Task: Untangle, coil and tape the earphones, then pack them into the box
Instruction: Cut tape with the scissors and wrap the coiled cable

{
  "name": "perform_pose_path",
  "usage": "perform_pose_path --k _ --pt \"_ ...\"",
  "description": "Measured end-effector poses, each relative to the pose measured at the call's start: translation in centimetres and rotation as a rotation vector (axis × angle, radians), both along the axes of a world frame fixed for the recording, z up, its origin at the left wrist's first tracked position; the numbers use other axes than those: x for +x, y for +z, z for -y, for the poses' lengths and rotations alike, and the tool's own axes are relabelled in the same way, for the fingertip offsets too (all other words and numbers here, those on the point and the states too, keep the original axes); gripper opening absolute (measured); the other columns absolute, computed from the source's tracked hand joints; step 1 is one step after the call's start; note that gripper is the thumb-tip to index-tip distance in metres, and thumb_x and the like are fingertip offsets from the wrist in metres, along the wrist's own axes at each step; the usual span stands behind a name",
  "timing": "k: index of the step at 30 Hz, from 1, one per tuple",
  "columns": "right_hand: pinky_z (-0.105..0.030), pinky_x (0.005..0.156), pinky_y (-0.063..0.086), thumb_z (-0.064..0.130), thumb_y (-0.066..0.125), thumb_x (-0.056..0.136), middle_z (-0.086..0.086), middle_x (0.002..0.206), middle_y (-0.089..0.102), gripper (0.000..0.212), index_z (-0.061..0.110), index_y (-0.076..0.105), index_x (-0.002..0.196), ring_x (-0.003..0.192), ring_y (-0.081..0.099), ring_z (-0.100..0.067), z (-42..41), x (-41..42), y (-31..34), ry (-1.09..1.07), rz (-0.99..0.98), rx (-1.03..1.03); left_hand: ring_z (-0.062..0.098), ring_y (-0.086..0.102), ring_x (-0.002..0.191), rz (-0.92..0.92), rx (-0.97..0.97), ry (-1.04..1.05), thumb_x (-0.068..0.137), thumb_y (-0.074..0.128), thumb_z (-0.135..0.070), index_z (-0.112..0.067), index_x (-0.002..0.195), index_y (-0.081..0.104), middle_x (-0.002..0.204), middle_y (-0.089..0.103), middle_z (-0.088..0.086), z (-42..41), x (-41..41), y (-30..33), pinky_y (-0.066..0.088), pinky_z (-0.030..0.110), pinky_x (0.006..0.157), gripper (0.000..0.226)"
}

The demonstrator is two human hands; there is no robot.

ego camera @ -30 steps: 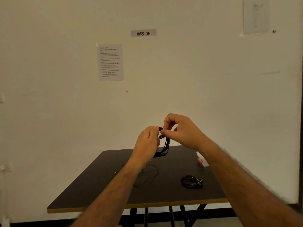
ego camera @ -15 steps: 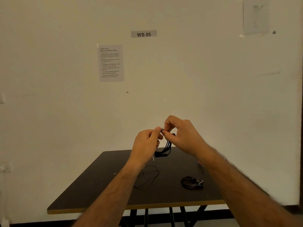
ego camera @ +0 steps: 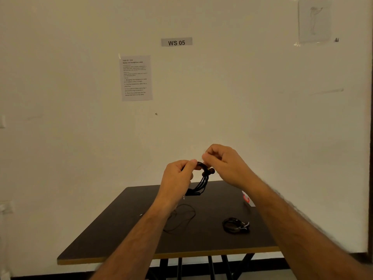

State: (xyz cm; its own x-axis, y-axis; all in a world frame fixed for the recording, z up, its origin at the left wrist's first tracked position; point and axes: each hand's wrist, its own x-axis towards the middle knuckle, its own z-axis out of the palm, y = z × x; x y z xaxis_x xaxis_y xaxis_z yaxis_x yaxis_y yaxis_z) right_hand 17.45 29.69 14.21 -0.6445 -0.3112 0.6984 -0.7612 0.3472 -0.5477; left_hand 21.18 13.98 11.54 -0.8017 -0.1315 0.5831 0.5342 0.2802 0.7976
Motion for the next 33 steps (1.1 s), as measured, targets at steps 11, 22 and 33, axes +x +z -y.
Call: perform_pose_path --k 11,22,33 --pt "-0.033 0.078 0.056 0.021 0.052 0.099 -0.01 0.078 0.075 0.033 -0.004 0.07 0.088 0.074 0.071 -0.017 -0.5 0.0 0.7 0.093 0.318 0.037 0.01 0.028 0.05 -0.031 -0.155 -0.146 0.099 0.055 -0.028 -0.009 0.092 0.075 0.052 0.035 -0.006 0.1 0.6 0.2 0.026 0.023 0.05 0.029" --pt "-0.035 0.066 0.057 0.014 0.057 0.095 -0.011 0.072 0.068 0.02 0.002 0.069 0.083 0.068 0.064 -0.023 -0.9 -0.2 0.9 0.219 0.672 0.02 0.0 0.054 0.062 -0.172 -0.405 0.041 0.092 0.067 -0.023 -0.02 0.083 0.07 0.067 0.063 -0.01 0.3 0.3 0.0 0.038 0.014 0.058 0.011" --pt "-0.051 0.086 0.054 0.016 0.05 0.099 -0.005 0.079 0.071 0.024 0.005 0.071 0.093 0.062 0.059 -0.019 -1.4 -0.2 1.0 0.328 0.795 0.1 0.0 0.066 0.089 -0.227 -0.34 0.061 0.088 0.072 -0.022 -0.024 0.104 0.074 0.089 0.073 -0.014 0.0 0.6 -0.3 0.047 0.009 0.076 0.016"
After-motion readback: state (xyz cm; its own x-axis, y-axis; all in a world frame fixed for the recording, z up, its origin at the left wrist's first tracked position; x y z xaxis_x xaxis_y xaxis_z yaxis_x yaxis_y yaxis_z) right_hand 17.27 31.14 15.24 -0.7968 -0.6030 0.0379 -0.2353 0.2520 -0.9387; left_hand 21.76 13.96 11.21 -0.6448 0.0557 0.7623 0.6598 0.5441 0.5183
